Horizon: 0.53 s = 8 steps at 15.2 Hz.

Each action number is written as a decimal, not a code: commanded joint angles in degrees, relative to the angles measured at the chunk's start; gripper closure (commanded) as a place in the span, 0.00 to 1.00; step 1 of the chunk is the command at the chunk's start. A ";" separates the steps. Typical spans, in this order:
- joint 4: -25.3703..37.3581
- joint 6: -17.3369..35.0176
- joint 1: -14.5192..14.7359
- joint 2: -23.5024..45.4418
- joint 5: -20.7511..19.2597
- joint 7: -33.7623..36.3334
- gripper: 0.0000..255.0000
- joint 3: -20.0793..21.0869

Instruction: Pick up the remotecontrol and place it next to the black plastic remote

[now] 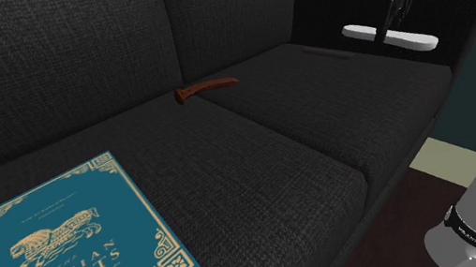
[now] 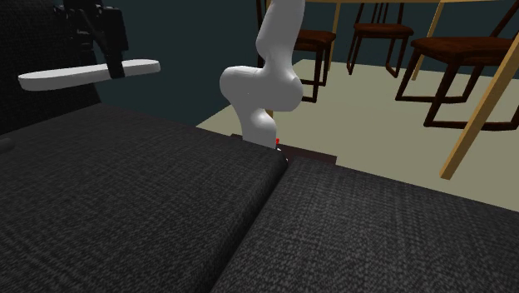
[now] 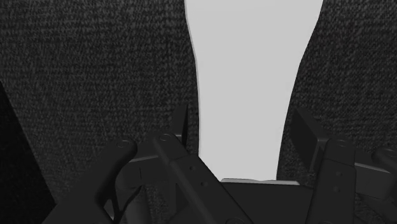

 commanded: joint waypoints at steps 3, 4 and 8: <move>2.85 0.72 -1.23 2.86 -2.30 -5.87 1.00 -5.30; 3.81 0.90 -1.44 3.80 -2.71 -7.29 1.00 -6.59; 8.25 1.60 -1.84 8.16 -3.77 -13.05 1.00 -11.91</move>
